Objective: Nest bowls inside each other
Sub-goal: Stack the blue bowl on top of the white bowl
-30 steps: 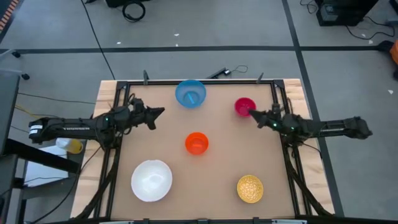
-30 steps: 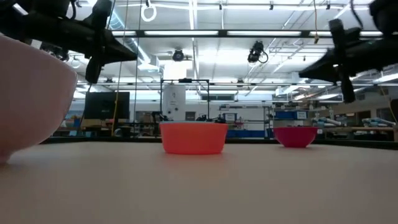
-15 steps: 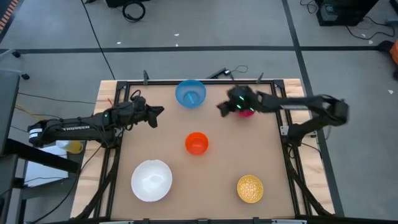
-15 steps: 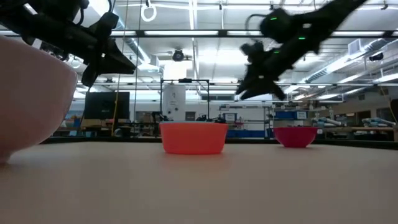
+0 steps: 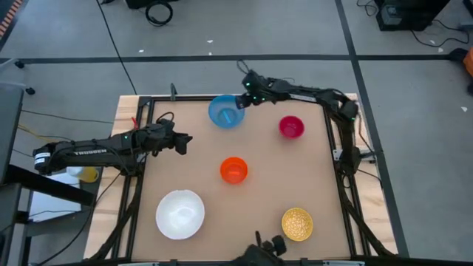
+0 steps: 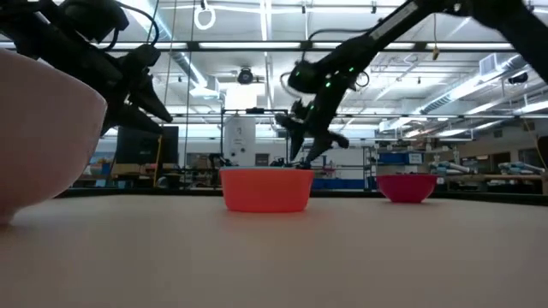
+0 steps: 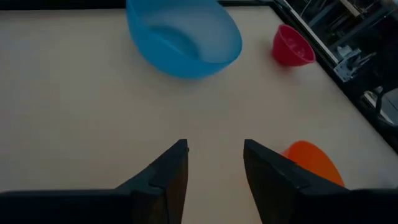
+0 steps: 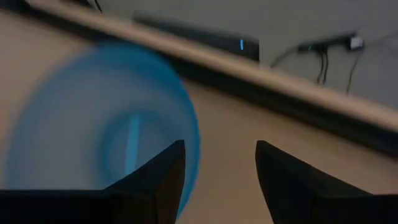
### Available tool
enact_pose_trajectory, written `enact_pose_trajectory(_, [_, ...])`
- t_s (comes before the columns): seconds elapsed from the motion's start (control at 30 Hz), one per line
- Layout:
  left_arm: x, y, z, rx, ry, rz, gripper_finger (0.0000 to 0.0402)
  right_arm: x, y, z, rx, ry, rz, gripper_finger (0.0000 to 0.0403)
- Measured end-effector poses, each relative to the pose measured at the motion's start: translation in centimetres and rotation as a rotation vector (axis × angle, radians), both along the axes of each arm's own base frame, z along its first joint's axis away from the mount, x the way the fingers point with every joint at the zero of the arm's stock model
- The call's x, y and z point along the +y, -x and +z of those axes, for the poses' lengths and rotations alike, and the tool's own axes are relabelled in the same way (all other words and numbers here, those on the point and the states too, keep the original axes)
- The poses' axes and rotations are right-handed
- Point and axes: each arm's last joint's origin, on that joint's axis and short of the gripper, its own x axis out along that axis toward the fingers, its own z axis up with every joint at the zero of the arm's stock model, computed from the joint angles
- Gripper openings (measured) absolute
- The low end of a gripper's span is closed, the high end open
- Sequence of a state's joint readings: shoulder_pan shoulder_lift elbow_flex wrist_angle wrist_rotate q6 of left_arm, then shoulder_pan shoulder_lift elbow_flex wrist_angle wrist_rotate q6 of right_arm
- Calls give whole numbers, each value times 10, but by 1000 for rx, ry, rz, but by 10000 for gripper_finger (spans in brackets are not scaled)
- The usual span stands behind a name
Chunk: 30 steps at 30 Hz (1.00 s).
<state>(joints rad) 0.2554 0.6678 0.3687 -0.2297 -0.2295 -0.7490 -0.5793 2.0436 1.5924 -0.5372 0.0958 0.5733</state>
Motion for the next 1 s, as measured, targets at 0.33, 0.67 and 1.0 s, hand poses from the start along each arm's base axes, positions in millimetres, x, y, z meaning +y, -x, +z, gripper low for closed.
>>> enact_pose_trajectory(0.33, [0, 0, 0, -2, 6, -10, 158, 3, -26, -29, 45, -111, 75, 165])
enact_pose_trajectory(0.67, [3, 0, 11, -55, 54, 22, 158, 56, -41, 22, -40, -39, 329, 17])
enact_pose_trajectory(1.0, [21, 8, 90, -128, -250, 54, 157, 174, -85, 46, -247, -9, 725, 10])
